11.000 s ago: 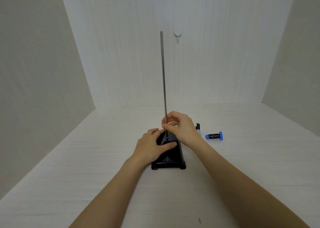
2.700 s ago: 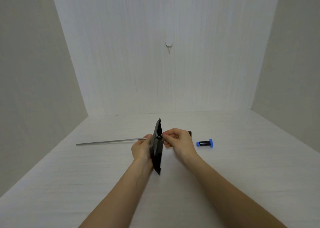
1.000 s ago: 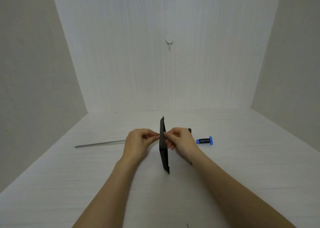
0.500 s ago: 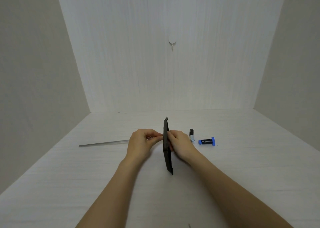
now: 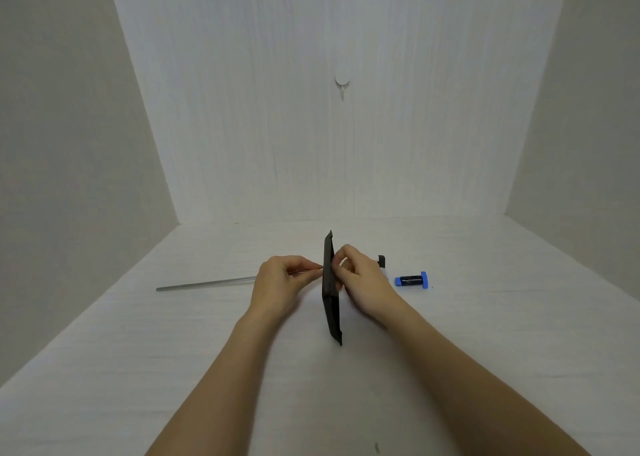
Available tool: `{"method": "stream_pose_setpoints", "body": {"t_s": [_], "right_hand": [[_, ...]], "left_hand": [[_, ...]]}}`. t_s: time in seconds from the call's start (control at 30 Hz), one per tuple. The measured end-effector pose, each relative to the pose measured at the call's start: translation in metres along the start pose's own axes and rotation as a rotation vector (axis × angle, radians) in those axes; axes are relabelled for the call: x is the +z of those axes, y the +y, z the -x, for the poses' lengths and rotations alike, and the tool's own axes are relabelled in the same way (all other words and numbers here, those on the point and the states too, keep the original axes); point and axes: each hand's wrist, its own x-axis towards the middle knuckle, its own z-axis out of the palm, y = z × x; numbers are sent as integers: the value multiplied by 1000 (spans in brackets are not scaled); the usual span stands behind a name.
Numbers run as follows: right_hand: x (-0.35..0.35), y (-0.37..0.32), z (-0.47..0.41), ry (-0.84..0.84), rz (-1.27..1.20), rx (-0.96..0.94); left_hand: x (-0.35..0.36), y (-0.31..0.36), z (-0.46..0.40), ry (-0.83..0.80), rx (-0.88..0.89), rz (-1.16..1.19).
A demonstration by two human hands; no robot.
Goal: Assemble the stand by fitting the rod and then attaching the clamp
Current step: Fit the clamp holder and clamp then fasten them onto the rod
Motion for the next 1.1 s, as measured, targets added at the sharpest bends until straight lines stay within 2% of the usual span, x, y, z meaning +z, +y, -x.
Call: {"method": "stream_pose_setpoints", "body": {"t_s": [0.13, 0.27, 0.63, 0.83, 1.1], "right_hand": [[4, 2, -1, -8, 7, -9], [7, 4, -4, 34, 128, -29], [6, 8, -4, -17, 102, -42], [3, 9, -4, -2, 34, 24], [6, 9, -4, -16, 40, -31]], "left_hand": [[-1, 0, 0, 8, -14, 5], [-2, 0, 0, 14, -4, -1], [-3, 0, 0, 15, 14, -21], [-3, -1, -1, 18, 9, -23], [-3, -1, -1, 20, 11, -32]]}}
